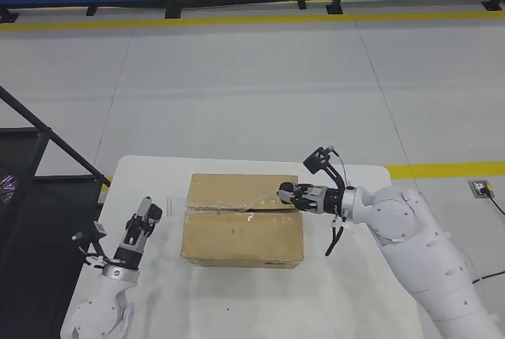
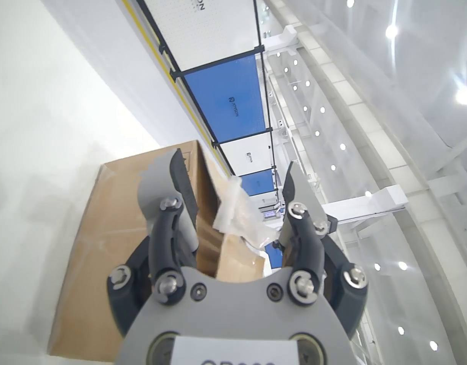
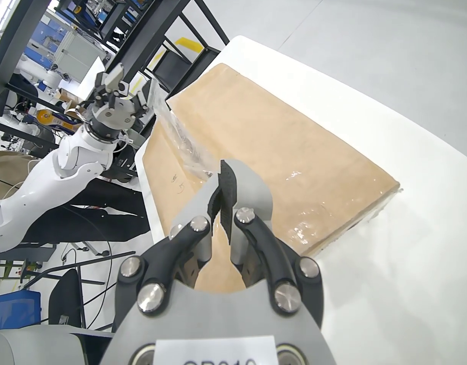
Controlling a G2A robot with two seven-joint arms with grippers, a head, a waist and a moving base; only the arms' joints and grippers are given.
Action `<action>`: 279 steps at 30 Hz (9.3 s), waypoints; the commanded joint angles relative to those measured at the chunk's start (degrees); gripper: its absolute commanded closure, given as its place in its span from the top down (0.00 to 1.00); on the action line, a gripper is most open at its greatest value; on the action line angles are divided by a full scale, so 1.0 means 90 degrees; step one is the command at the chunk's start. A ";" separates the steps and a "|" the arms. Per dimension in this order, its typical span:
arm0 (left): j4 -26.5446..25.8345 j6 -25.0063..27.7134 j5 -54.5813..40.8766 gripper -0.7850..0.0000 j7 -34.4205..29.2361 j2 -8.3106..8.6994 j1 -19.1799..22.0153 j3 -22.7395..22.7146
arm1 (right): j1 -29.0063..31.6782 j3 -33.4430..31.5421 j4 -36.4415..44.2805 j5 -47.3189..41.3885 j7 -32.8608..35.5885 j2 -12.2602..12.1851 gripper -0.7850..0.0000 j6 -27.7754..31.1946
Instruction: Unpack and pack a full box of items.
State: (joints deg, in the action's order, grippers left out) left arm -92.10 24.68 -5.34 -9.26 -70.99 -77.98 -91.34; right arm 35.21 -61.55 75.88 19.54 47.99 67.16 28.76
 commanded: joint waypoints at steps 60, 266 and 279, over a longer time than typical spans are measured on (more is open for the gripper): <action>0.0173 -0.1829 0.0986 0.16 -0.1045 -0.0060 0.1305 0.1277 | 0.0010 0.0183 0.0012 0.0172 0.0079 -0.0106 0.00 -0.0085; 0.0792 -0.3063 0.0920 0.00 -0.2069 0.0030 0.1921 0.1292 | 0.0605 0.0119 0.0801 0.0728 -0.0377 -0.0370 1.00 -0.0600; 0.0762 -0.3032 0.0827 0.00 -0.2023 0.0041 0.1915 0.1289 | 0.0836 -0.0121 0.1082 0.0951 -0.0944 -0.0396 1.00 -0.0986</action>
State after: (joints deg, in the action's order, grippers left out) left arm -85.09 -2.75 2.27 -27.69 -70.60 -60.72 -79.70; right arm 42.51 -62.38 85.41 28.25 40.39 63.61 19.70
